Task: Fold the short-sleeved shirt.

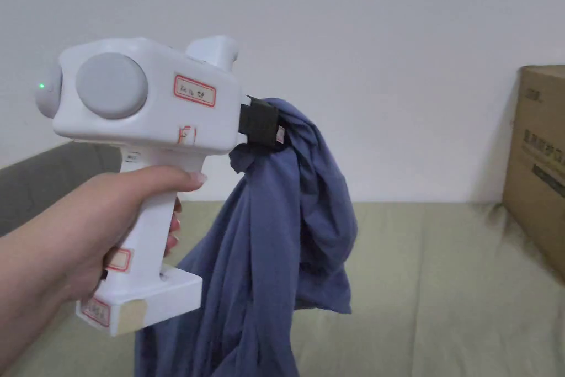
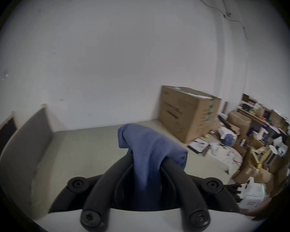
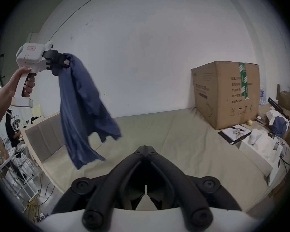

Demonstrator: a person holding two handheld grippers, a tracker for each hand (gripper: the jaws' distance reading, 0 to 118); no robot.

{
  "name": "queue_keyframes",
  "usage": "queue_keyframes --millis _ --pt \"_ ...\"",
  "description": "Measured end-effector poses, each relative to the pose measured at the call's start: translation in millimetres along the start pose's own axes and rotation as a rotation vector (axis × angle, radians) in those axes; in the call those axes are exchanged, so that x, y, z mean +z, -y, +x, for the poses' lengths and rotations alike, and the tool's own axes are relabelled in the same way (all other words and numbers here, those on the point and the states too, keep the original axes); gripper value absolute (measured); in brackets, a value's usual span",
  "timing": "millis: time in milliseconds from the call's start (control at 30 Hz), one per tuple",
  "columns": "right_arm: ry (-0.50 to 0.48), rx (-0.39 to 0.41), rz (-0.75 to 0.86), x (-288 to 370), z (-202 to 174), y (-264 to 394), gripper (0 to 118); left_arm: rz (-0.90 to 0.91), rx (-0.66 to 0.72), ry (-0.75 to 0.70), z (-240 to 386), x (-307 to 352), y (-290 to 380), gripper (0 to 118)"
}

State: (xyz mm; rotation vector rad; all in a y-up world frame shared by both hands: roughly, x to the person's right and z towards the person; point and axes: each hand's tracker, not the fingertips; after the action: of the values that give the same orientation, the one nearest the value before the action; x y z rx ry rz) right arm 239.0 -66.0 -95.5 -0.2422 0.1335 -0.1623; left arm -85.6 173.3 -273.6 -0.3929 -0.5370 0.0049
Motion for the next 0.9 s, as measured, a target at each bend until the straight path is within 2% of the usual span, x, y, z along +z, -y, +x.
queue_keyframes --millis 100,233,400,533,600,633,667,733,767,900 --pt "0.046 -0.022 -0.003 6 19 2 1 -0.069 -0.027 0.079 36 -64 34 5" --pt "0.107 -0.049 -0.029 10 42 13 1 -0.340 0.106 0.182 51 -178 122 5" --pt "0.159 -0.069 -0.088 11 63 29 1 -0.727 0.290 0.066 45 -293 260 5" --pt "0.179 -0.084 -0.123 8 70 39 1 -0.858 0.385 -0.093 42 -321 307 6" --pt "0.178 -0.093 -0.140 4 71 42 1 -0.863 0.399 -0.075 41 -320 309 8" --pt "0.175 -0.097 -0.144 2 71 42 1 -0.868 0.406 -0.071 40 -322 310 14" --pt "0.171 -0.100 -0.146 0 70 43 1 -0.863 0.418 -0.050 38 -321 308 38" --pt "0.158 -0.101 -0.144 -2 65 42 1 -0.894 0.431 -0.046 35 -317 307 100" --pt "0.149 -0.100 -0.141 -3 62 42 1 -0.899 0.434 -0.049 35 -314 305 114" --pt "0.117 -0.084 -0.120 -1 49 38 1 -0.777 0.432 -0.065 31 -287 282 114"
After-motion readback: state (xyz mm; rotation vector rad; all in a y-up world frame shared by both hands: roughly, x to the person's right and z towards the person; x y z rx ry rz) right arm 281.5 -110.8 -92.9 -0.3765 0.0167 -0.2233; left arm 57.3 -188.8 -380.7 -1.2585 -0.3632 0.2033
